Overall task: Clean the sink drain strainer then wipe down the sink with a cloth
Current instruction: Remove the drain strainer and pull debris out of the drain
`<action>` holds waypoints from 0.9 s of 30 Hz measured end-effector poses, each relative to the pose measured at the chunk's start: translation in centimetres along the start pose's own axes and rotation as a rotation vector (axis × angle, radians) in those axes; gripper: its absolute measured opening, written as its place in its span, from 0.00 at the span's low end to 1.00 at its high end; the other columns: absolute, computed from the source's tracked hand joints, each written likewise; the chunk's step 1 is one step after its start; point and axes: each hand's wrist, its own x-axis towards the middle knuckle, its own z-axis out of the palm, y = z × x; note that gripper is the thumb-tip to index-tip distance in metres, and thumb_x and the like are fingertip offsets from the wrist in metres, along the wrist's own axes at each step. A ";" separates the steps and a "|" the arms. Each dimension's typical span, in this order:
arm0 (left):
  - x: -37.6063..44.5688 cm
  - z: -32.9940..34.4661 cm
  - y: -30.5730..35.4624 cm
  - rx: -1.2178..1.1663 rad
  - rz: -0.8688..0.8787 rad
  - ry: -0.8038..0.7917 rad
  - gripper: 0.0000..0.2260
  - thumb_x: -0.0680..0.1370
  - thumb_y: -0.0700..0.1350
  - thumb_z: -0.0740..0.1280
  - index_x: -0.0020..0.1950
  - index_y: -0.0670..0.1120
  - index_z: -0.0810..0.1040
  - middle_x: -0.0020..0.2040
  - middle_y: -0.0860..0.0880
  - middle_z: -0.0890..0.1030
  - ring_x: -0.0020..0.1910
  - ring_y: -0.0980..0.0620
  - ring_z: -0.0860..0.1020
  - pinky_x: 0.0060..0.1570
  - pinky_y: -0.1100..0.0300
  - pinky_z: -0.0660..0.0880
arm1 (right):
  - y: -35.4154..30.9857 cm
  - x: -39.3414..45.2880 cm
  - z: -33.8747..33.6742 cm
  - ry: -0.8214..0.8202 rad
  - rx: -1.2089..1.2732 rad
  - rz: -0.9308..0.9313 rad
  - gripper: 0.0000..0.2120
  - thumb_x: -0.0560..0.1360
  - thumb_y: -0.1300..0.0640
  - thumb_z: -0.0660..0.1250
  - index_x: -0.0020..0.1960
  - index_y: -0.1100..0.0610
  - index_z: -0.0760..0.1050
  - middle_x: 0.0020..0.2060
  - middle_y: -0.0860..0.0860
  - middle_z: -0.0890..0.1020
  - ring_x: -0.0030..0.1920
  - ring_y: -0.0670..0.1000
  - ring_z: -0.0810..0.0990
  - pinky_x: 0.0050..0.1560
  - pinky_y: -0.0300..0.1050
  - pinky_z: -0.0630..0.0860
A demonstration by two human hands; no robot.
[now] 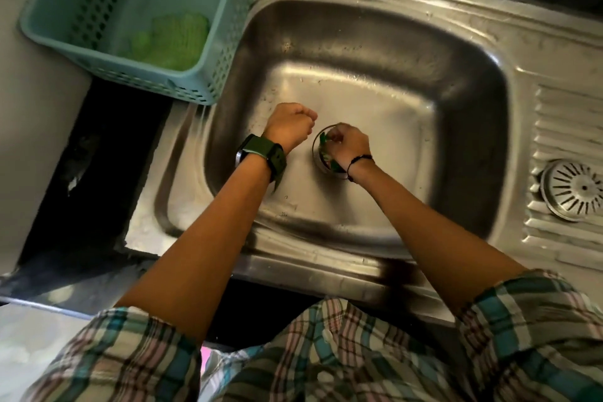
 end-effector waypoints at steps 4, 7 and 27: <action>-0.4 1.2 0.7 -0.070 -0.074 -0.085 0.04 0.77 0.39 0.63 0.43 0.41 0.76 0.43 0.41 0.76 0.41 0.46 0.75 0.43 0.57 0.76 | -1.5 -1.3 -3.4 0.065 0.080 -0.141 0.07 0.70 0.62 0.68 0.48 0.62 0.78 0.46 0.57 0.83 0.44 0.50 0.77 0.42 0.32 0.69; -1.0 2.2 1.3 -0.234 -0.058 -0.160 0.04 0.76 0.38 0.64 0.47 0.38 0.76 0.42 0.41 0.79 0.37 0.47 0.78 0.34 0.62 0.79 | -2.3 -2.2 -4.9 0.051 -0.012 -0.269 0.06 0.71 0.66 0.63 0.47 0.62 0.77 0.44 0.59 0.82 0.44 0.55 0.78 0.39 0.35 0.69; -0.5 2.7 1.9 -0.828 -0.090 -0.266 0.09 0.78 0.39 0.61 0.55 0.36 0.75 0.48 0.43 0.80 0.46 0.49 0.79 0.43 0.59 0.81 | -2.7 -0.5 -7.2 0.158 -0.114 -0.426 0.05 0.72 0.63 0.65 0.47 0.58 0.78 0.41 0.52 0.71 0.41 0.48 0.69 0.39 0.37 0.64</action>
